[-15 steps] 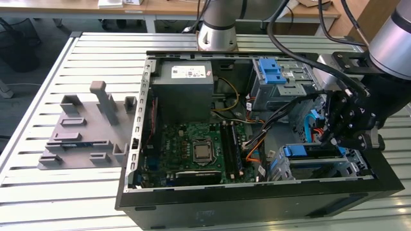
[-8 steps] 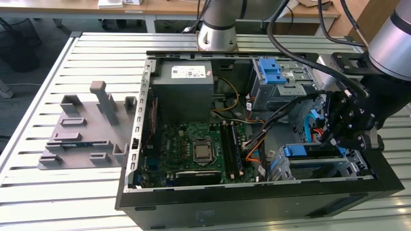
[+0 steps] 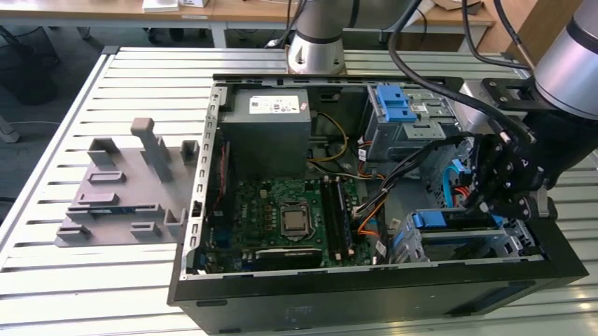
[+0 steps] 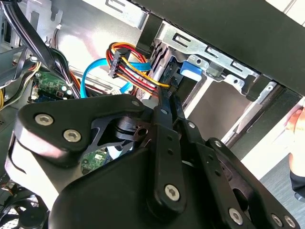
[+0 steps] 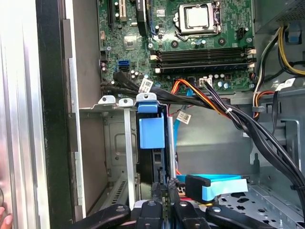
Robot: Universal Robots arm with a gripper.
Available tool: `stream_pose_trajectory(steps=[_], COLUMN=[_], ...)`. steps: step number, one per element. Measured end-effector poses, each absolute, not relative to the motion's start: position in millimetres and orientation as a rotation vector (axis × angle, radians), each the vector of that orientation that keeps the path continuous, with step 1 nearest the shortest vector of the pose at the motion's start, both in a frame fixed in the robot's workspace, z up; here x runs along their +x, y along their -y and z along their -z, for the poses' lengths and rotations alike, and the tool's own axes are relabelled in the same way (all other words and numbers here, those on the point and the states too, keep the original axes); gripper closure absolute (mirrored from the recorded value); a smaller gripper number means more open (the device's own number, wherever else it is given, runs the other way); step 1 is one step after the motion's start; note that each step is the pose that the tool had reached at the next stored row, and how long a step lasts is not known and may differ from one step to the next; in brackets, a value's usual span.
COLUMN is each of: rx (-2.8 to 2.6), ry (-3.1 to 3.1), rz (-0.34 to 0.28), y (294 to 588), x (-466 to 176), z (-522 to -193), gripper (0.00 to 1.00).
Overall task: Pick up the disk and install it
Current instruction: 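Insert the first disk wire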
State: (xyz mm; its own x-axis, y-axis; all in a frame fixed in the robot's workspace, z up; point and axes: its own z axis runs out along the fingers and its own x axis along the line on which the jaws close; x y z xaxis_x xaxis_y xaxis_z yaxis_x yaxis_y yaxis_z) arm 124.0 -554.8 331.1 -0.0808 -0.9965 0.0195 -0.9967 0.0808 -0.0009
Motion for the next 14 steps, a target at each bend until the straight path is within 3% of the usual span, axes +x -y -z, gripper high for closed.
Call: stream_pose_trajectory(steps=[9,14], rx=[2.119,2.119], ry=[2.297,2.298], rz=[-0.018,-0.018], y=[554.8,554.8], x=[124.8,124.7], z=[-328.9,-333.1], gripper=[0.84,0.76])
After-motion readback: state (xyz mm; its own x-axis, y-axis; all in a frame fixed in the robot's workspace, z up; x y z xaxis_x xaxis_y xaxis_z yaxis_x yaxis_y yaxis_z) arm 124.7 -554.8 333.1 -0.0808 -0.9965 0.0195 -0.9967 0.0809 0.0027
